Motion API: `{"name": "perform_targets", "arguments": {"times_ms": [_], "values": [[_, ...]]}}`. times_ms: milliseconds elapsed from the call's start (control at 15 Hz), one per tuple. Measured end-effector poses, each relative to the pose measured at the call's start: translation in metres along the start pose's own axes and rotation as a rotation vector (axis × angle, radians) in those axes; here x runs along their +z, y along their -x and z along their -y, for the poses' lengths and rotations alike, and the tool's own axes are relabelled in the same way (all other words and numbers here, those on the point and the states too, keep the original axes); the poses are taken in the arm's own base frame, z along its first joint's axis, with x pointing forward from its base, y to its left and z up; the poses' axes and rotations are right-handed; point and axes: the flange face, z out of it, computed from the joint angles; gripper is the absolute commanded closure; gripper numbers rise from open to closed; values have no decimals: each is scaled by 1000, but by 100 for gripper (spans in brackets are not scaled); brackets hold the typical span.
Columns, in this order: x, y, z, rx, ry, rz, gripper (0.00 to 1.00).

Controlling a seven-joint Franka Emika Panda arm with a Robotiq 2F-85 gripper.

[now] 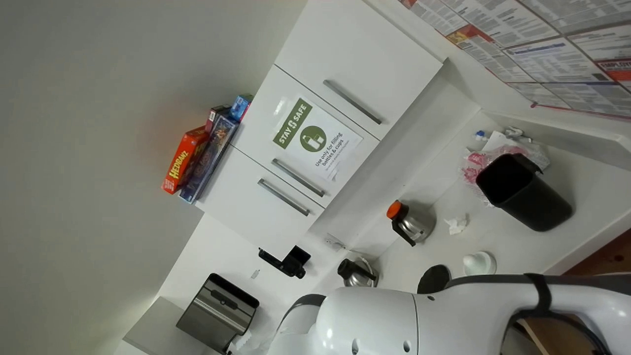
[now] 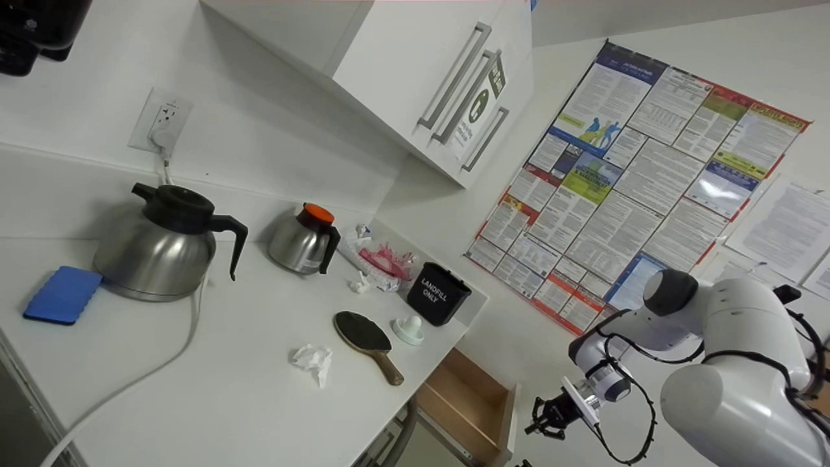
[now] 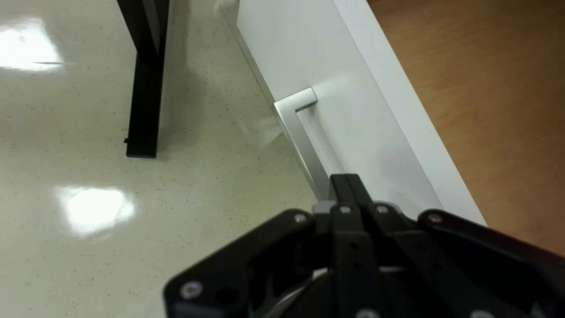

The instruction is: Close the drawer

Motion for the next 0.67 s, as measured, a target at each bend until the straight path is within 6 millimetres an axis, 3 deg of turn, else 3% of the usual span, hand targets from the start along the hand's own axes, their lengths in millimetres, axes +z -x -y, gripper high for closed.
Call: {"name": "perform_targets", "arguments": {"times_ms": [333, 667], "values": [[21, 4, 15, 26, -83, 33, 99], [24, 4, 14, 28, -81, 37, 99]]}}
